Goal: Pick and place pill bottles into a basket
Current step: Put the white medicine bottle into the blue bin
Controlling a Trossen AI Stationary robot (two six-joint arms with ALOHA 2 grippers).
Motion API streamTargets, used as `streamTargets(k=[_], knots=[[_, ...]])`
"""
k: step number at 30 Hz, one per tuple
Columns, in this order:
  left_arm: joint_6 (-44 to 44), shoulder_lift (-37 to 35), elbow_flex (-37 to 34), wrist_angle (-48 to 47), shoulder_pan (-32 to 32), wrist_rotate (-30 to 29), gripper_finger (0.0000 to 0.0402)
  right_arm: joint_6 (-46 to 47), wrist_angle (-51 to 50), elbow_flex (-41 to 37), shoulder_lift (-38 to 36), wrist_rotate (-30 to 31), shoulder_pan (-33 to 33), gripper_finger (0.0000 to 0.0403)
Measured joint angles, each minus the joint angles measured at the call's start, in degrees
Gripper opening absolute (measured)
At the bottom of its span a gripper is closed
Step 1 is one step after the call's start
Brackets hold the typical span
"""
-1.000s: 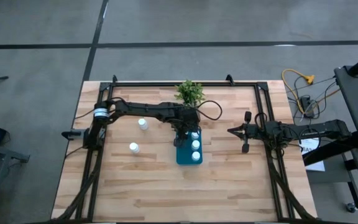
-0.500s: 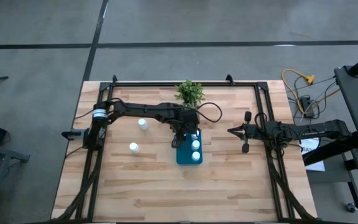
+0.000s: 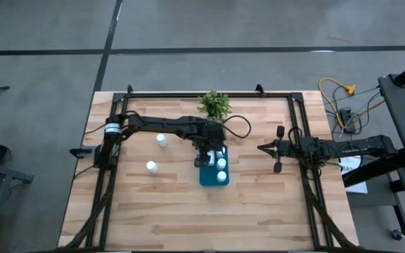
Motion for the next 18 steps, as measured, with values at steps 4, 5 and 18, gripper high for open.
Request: streamTargets(k=[4,5,18], knots=[[-0.02,0.00,0.00,0.04,0.00,0.02,0.0274,-0.07,0.00,0.00,-0.02,0.02,0.00,0.0008],[-0.02,0.00,0.00,0.04,0.00,0.02,0.0274,-0.07,0.00,0.00,-0.01,0.02,0.00,0.0008],[-3.05,0.00,-0.04,-0.07,-0.01,0.09,0.0274,-0.04,0.02,0.00,0.00,0.07,0.00,0.0008]])
